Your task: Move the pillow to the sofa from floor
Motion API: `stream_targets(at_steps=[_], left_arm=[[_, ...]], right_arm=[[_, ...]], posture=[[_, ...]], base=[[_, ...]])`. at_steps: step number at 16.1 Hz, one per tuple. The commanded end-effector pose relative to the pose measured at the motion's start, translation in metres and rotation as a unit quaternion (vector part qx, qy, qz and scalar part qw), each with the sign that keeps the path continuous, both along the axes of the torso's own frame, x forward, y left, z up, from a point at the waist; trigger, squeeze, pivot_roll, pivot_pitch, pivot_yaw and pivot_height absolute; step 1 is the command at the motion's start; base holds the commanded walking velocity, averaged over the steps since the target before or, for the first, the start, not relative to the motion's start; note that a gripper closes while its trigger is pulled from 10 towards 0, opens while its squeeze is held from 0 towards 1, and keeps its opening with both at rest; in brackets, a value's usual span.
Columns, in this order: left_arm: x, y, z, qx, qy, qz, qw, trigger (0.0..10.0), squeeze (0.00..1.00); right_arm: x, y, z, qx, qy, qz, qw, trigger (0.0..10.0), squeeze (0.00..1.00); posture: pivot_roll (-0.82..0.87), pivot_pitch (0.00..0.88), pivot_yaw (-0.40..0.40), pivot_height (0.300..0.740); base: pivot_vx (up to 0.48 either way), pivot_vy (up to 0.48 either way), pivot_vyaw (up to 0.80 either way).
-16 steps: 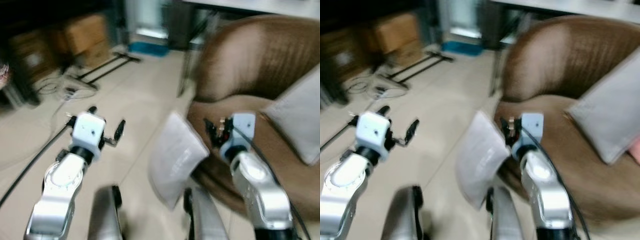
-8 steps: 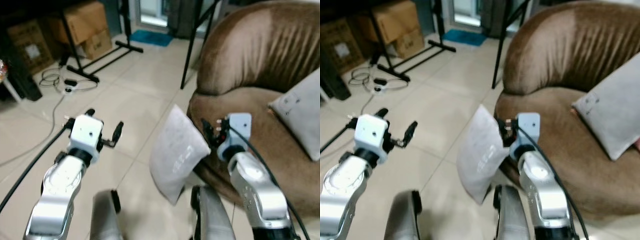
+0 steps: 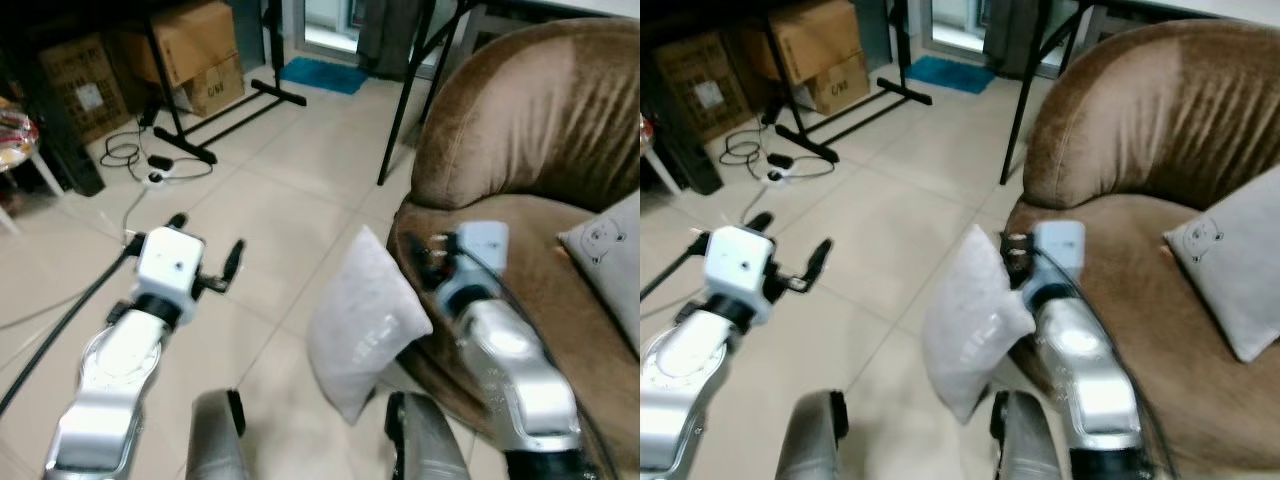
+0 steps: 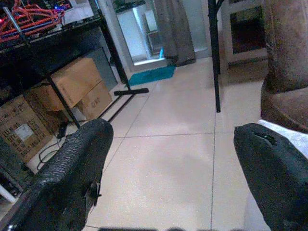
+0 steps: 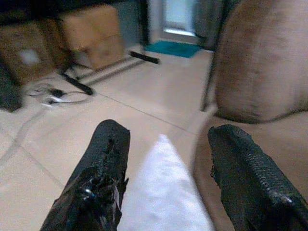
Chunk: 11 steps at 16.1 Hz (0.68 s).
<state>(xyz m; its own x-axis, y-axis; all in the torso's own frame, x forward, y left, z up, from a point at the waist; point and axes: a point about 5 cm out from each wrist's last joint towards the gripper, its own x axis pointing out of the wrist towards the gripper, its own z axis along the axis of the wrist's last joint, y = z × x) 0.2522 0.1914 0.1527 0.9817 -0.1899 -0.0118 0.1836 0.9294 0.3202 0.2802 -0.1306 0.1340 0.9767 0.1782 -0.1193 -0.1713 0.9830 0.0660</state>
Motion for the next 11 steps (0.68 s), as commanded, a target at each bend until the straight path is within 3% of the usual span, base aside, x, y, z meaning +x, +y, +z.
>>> stream_targets(at_steps=[1, 11], left_arm=[[0.0009, -0.0067, 0.0009, -0.003, -0.001, -0.012, 1.000, 10.0, 0.00], [0.0016, -0.0061, 0.0012, -0.005, -0.001, -0.015, 1.000, 10.0, 0.00]], right_arm=[[-0.0012, -0.0117, -0.0034, -0.009, 0.005, -0.019, 1.000, 10.0, 0.00], [-0.0003, -0.0107, -0.0034, -0.008, 0.005, -0.020, 1.000, 10.0, 0.00]], posture=[[-0.12, 0.000, -0.014, 0.490], [-0.12, 0.000, -0.013, 0.490]], base=[[0.270, 0.000, 0.00], [0.288, 0.000, 0.00]])
